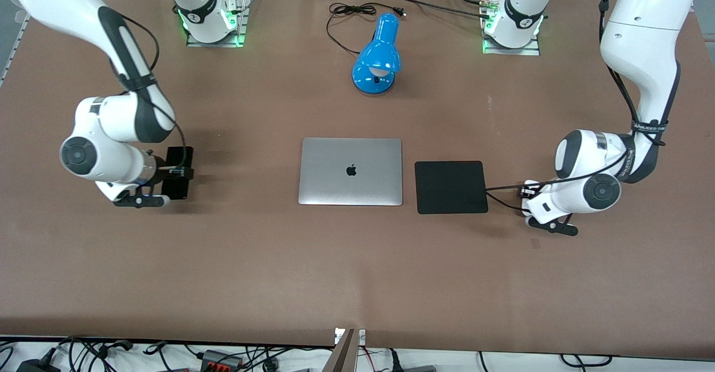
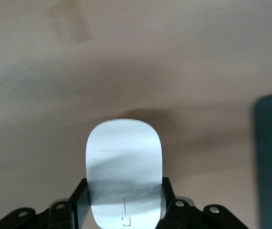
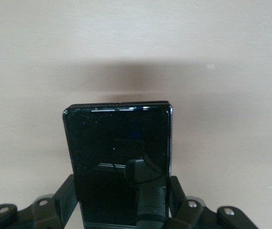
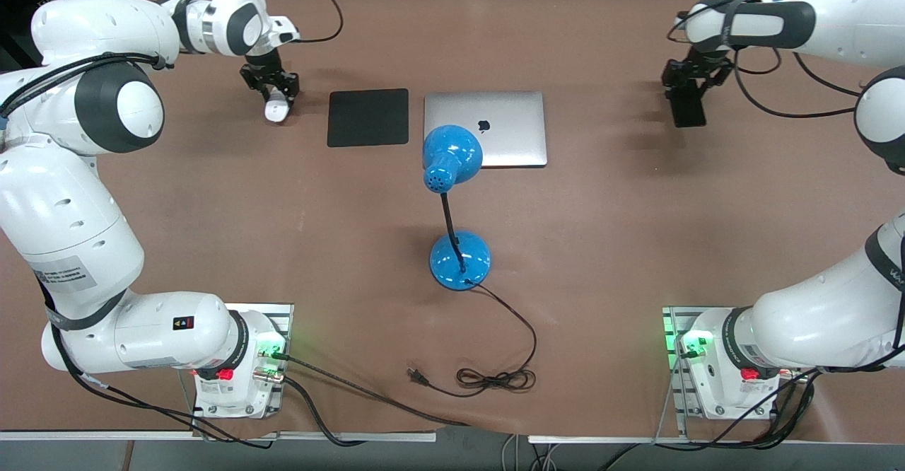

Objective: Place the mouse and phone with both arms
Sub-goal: 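Carry the phone toward the laptop while the left gripper carries the mouse onto the pad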

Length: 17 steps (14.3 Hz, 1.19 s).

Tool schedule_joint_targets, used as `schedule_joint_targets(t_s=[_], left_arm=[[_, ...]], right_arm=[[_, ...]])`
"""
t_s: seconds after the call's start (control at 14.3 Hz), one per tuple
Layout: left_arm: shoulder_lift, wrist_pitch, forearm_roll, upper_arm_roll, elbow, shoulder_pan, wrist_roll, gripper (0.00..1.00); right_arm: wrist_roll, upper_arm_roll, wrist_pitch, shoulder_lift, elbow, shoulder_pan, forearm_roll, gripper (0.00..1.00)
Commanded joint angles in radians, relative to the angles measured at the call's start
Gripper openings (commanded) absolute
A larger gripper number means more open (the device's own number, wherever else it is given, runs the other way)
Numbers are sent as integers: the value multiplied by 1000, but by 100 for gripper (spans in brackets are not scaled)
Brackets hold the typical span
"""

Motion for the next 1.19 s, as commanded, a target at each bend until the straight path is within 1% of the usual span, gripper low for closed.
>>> schedule_joint_targets(t_s=[0.0,0.07,0.14,0.21,0.35,0.42,0.56,0.77,1.05,1.12], left_arm=[[-27,-100,12,-87,6,-10,-142,45],[-26,-101,12,-120,3,-12,-169,45],[-20,-98,12,-151,3,-18,-196,45],[-13,-92,12,-167,3,-35,-241,45],[-3,-41,12,-168,-12,-84,-352,45],[3,-9,12,-168,-26,-110,-382,45],[22,31,12,-168,-23,-138,-388,45],[27,39,12,-168,-19,-155,-411,45],[39,62,14,-168,-20,-158,-433,45],[39,62,12,-168,-22,-158,-433,49]], right_arm=[[120,2,1,31,38,110,11,29],[145,2,4,45,53,141,13,29],[150,2,22,65,59,158,35,29],[150,2,47,82,64,178,69,29],[150,2,103,114,64,234,86,29],[150,2,120,120,64,259,88,29],[159,2,127,136,64,279,88,29],[162,2,145,151,64,314,88,29],[161,2,162,179,64,323,88,29],[162,2,162,180,64,322,88,30]])
